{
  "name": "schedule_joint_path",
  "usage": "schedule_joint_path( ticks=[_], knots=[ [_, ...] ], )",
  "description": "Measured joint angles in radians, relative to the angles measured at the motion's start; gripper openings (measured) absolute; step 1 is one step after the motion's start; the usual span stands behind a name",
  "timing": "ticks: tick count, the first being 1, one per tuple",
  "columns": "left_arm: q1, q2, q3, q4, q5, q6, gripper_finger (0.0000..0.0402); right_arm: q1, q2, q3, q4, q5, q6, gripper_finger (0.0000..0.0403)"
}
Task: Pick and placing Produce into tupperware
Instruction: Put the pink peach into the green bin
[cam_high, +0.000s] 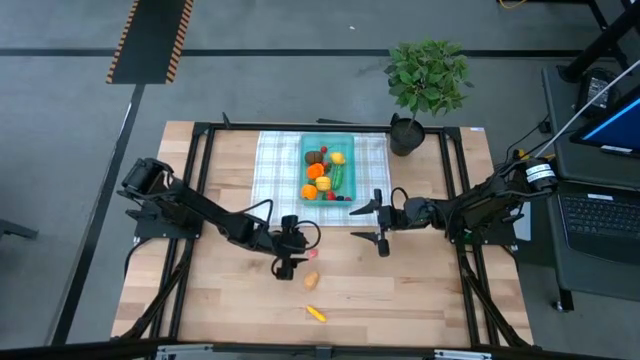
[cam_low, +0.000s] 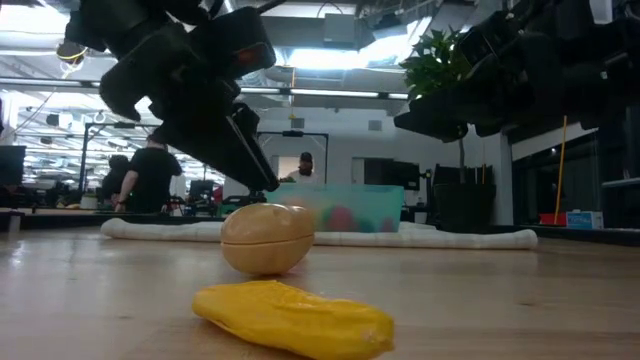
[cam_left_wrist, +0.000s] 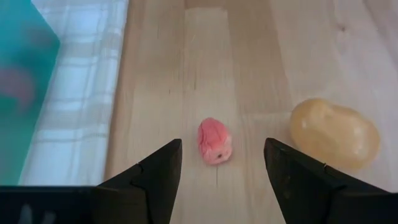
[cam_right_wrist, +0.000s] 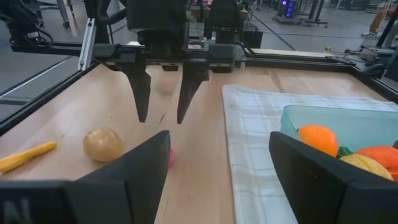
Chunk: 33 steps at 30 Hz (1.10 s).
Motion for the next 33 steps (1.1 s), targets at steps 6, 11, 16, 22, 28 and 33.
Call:
schedule_joint_path(
  ticks=[6, 11, 16, 22, 28, 33],
  knots=[
    [0.005, 0.025, 0.0, 0.036, -0.003, -0.001, 0.022, 0.0, 0.0, 0.0, -0.009, 0.0, -0.002, 0.0275],
    [0.019, 0.081, -0.002, 0.055, -0.029, 0.0, 0.022, 0.0, 0.0, 0.0, -0.019, 0.0, 0.002, 0.0275],
    [0.044, 0.137, 0.0, 0.062, -0.034, -0.013, 0.022, 0.0, 0.0, 0.0, -0.022, 0.0, 0.021, 0.0275],
    [0.058, 0.176, 0.002, 0.107, -0.002, -0.034, 0.022, 0.0, 0.0, 0.0, -0.031, 0.0, 0.027, 0.0275],
    [0.058, 0.188, 0.0, 0.172, 0.021, -0.026, 0.022, 0.0, 0.0, 0.0, -0.033, 0.0, 0.027, 0.0275],
    [0.058, 0.188, 0.0, 0.175, 0.024, -0.023, 0.022, 0.0, 0.0, 0.0, -0.034, 0.0, 0.027, 0.0275]
  ],
)
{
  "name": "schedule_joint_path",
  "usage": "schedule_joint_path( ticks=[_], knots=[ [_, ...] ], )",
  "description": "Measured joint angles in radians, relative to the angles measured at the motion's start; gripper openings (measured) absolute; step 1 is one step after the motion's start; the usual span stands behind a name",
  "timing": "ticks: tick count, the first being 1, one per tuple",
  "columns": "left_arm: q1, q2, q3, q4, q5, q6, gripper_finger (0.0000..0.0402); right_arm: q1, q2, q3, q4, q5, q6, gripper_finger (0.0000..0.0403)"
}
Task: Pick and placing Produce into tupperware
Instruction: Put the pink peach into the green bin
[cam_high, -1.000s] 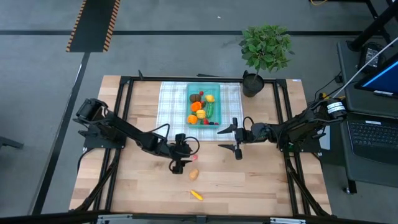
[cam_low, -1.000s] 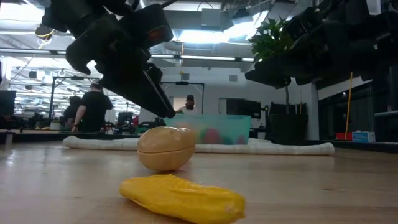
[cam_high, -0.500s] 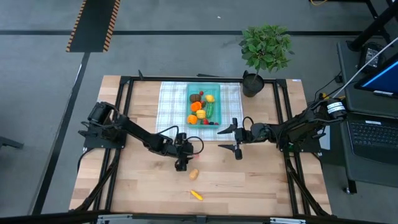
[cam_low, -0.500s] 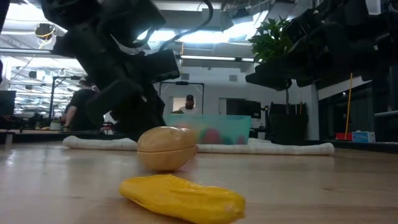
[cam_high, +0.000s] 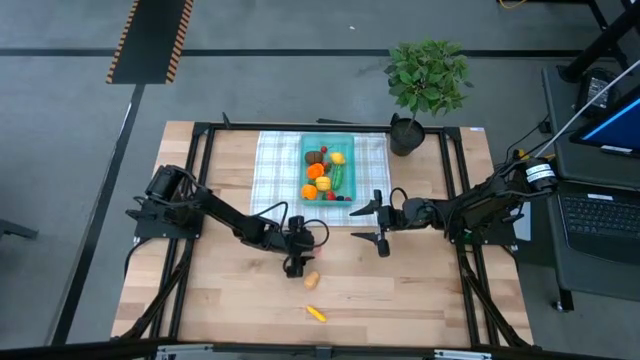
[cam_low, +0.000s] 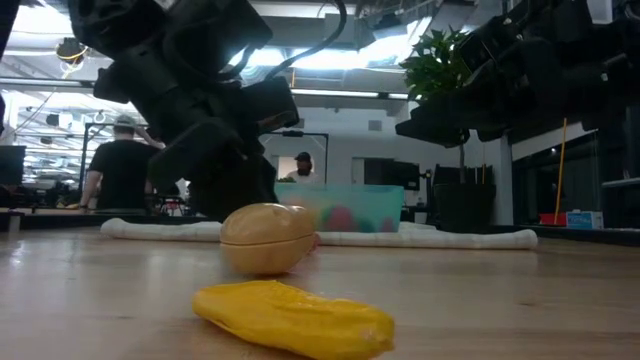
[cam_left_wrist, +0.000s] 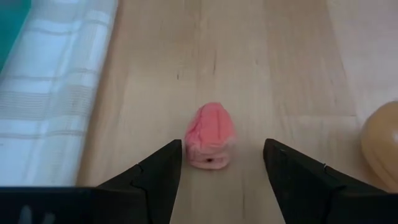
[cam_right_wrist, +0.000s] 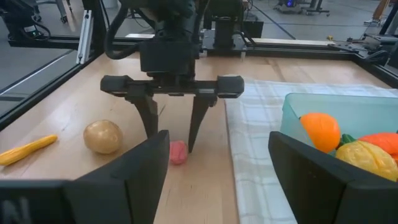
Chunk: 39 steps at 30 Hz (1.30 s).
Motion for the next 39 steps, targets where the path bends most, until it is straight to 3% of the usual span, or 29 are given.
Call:
schedule_joint_path(
  ticks=[15, 30, 34, 39],
  knots=[
    [0.01, 0.048, 0.001, 0.089, -0.001, 0.023, 0.0213, 0.0, 0.0, 0.0, -0.007, 0.0, 0.002, 0.0275],
    [0.013, 0.05, 0.001, 0.078, -0.008, 0.027, 0.0072, 0.0, 0.0, 0.0, -0.02, 0.0, 0.027, 0.0275],
    [0.015, 0.041, 0.001, 0.063, -0.017, 0.029, 0.0057, 0.0, 0.0, 0.0, -0.02, 0.0, 0.027, 0.0275],
    [0.023, -0.014, -0.004, 0.01, -0.015, 0.08, 0.0068, 0.0, 0.0, 0.0, -0.021, 0.0, 0.029, 0.0275]
  ],
)
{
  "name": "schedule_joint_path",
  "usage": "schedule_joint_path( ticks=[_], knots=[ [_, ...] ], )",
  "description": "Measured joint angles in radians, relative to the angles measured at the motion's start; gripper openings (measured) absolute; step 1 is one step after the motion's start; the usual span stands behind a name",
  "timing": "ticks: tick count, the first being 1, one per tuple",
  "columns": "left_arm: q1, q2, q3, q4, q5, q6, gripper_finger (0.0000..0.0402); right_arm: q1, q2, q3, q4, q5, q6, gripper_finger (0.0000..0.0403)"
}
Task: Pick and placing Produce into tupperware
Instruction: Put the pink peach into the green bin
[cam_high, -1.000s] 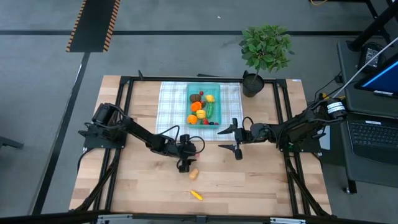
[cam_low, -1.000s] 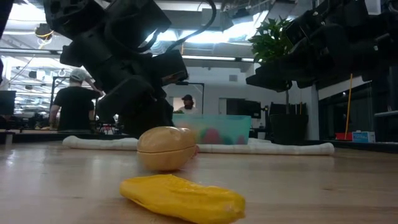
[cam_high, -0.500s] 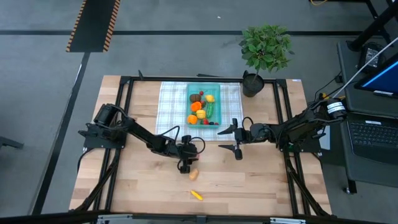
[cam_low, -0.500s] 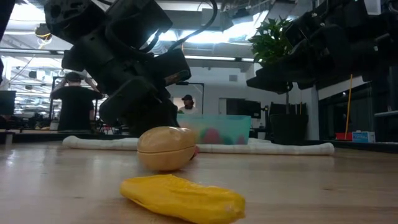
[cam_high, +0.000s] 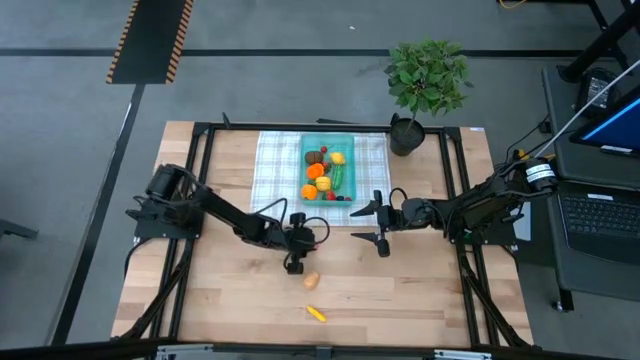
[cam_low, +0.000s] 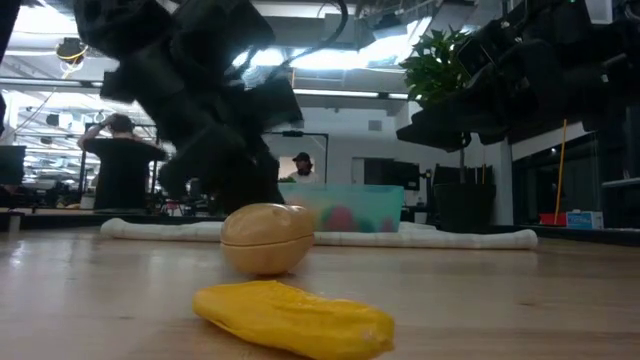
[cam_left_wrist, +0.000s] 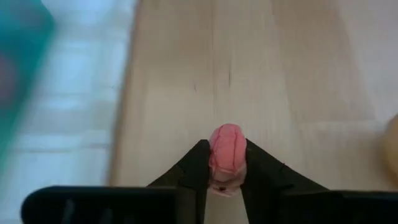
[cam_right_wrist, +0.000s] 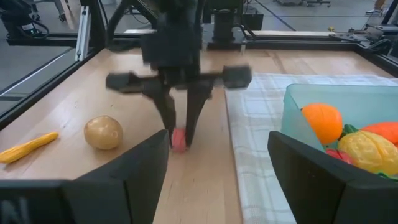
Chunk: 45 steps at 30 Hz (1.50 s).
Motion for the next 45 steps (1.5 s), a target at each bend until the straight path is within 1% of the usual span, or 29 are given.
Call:
schedule_joint_path(
  ticks=[3, 9, 14, 17, 21, 24, 26, 30, 36, 39, 41, 45],
  knots=[
    [0.016, -0.079, 0.002, -0.061, -0.001, 0.019, 0.0069, 0.0, 0.0, 0.0, -0.004, 0.0, 0.001, 0.0275],
    [0.061, -0.225, 0.002, -0.231, -0.001, 0.052, 0.0051, 0.0, 0.0, 0.001, -0.013, 0.0, 0.002, 0.0275],
    [0.101, -0.313, 0.002, -0.356, -0.001, 0.086, 0.0056, 0.001, 0.0, 0.001, -0.021, 0.0, 0.002, 0.0275],
    [0.126, -0.352, 0.001, -0.425, 0.026, 0.112, 0.0055, 0.001, 0.0, 0.001, -0.026, 0.0, 0.002, 0.0275],
    [0.162, -0.39, -0.002, -0.465, 0.078, 0.123, 0.0042, 0.001, 0.0, 0.001, -0.026, 0.0, 0.002, 0.0275],
    [0.187, -0.416, -0.028, -0.451, 0.113, 0.125, 0.004, 0.001, 0.0, 0.001, -0.025, 0.0, 0.001, 0.0275],
    [0.203, -0.437, -0.067, -0.43, 0.145, 0.125, 0.0043, 0.001, 0.0, 0.001, -0.026, 0.0, 0.001, 0.0275],
    [0.231, -0.48, -0.176, -0.255, 0.215, 0.122, 0.0044, 0.001, 0.0, 0.001, -0.025, 0.0, -0.003, 0.0275],
    [0.264, -0.536, -0.367, 0.129, 0.302, 0.094, 0.0038, 0.001, 0.0, 0.001, -0.026, 0.0, -0.003, 0.0275],
    [0.27, -0.545, -0.448, 0.309, 0.354, 0.078, 0.0045, 0.001, 0.0, 0.001, -0.026, 0.0, -0.003, 0.0275],
    [0.27, -0.546, -0.493, 0.418, 0.367, 0.073, 0.0047, 0.001, 0.0, 0.001, -0.024, 0.0, -0.003, 0.0275],
    [0.27, -0.546, -0.553, 0.588, 0.367, 0.07, 0.0037, 0.001, 0.0, 0.001, -0.018, 0.0, -0.003, 0.0275]
  ],
)
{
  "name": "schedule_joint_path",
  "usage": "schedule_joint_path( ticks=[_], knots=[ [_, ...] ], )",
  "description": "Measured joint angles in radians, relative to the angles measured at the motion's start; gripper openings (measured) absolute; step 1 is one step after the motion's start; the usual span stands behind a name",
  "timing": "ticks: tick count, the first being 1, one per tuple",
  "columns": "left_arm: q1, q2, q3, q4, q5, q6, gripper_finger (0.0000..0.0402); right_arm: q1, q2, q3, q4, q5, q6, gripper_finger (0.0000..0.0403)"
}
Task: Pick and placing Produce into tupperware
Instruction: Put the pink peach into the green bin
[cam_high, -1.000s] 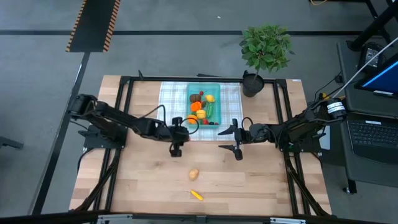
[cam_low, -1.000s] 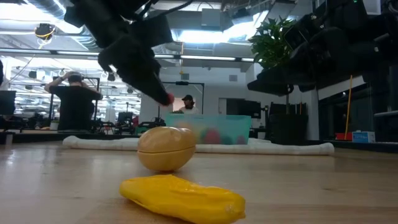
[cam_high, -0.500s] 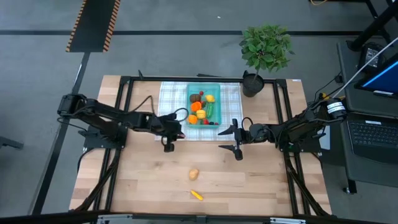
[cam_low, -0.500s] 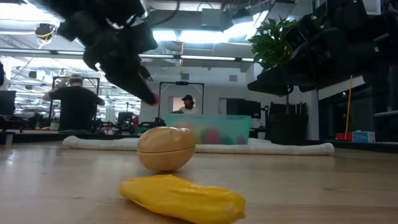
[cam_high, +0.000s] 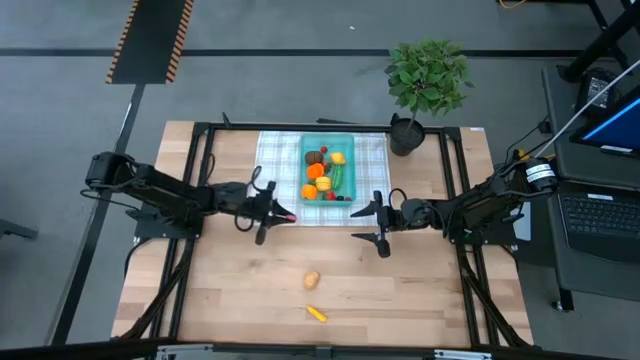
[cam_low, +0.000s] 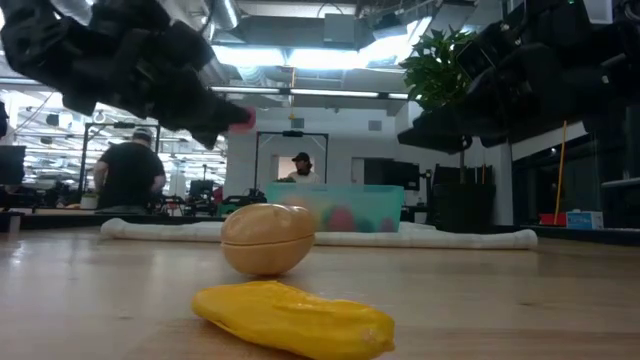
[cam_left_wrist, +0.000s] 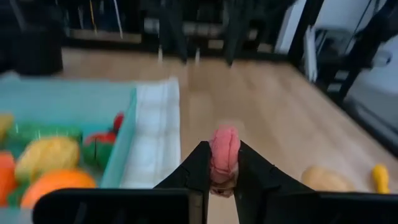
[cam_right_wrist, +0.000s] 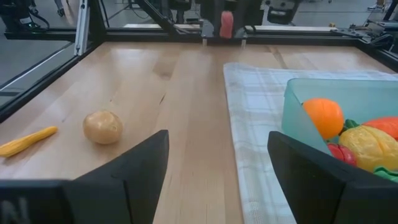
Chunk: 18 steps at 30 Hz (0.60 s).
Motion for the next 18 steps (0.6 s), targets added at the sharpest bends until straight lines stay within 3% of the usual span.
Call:
schedule_joint_path(
  ticks=[7, 15, 18],
  knots=[
    [0.0, 0.0, -0.034, 0.118, -0.005, -0.001, 0.0045, 0.0, 0.0, 0.0, 0.002, 0.0, 0.0, 0.0275],
    [0.0, 0.0, -0.034, 0.141, -0.185, -0.003, 0.0036, 0.0, 0.0, 0.0, 0.018, 0.003, 0.0, 0.0275],
    [0.0, 0.0, -0.034, 0.149, -0.204, -0.003, 0.0037, 0.0, 0.0, 0.0, 0.024, 0.003, -0.001, 0.0275]
  ],
)
